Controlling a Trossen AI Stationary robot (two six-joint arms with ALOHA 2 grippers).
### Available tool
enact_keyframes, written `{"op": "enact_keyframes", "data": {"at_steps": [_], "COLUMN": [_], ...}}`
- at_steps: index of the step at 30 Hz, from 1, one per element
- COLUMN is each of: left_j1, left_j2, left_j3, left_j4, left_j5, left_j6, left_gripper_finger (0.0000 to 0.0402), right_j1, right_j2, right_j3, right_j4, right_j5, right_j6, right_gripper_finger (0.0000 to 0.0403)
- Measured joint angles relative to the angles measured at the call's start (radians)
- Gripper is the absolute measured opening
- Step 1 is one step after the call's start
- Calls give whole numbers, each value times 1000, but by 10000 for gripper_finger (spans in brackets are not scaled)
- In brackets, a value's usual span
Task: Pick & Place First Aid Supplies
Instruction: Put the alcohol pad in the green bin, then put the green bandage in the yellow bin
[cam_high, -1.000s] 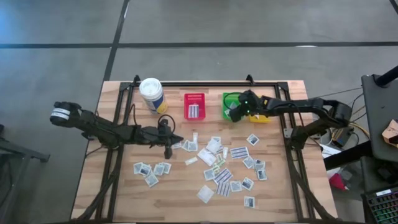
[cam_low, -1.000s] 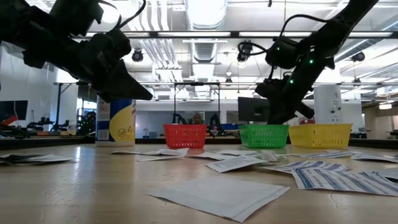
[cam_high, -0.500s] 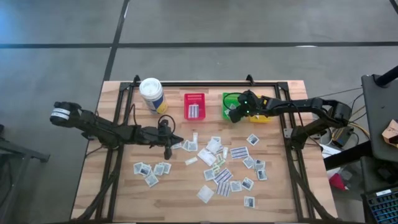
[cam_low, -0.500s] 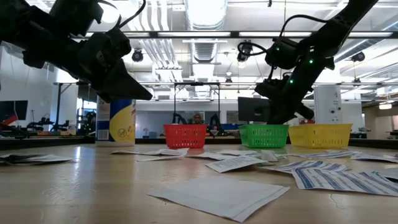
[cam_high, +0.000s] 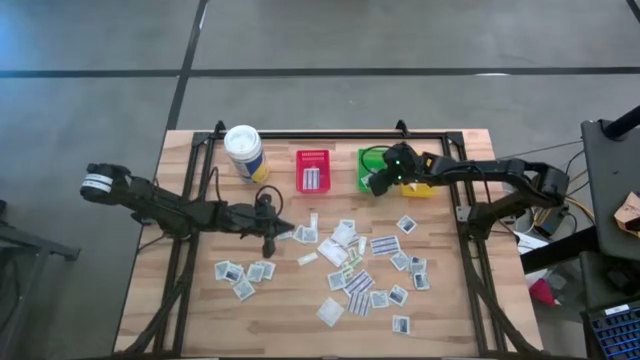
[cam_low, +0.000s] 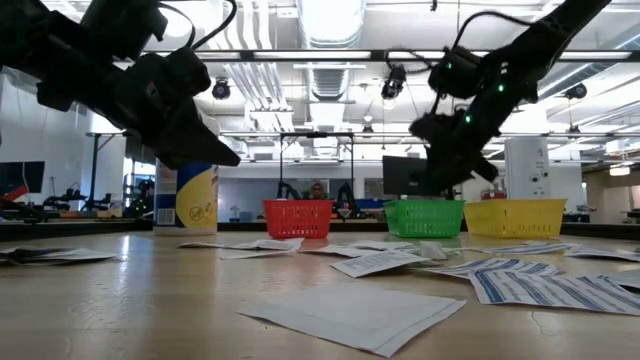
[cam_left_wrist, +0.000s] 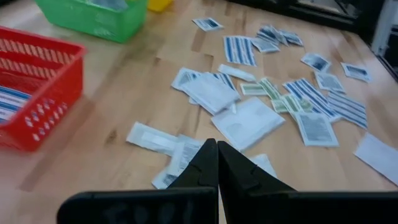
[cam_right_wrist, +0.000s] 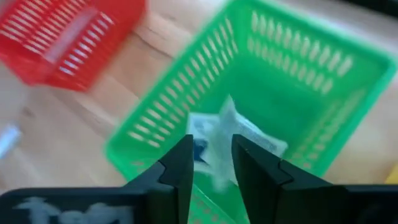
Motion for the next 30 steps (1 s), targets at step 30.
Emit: {"op": "enact_keyframes", "data": {"at_steps": [30], "left_j1": [-112], "left_j2": [0], "left_j3": [131], "left_j4": [-287], "left_j5": [-16], "left_j6": [-141], "left_gripper_finger": [0], "right_j1": [509], "right_j2": [-69], "right_j3": [43], "right_j4": [48], "right_j5": [61], "right_j6": [89], "right_gripper_finger": [63]}}
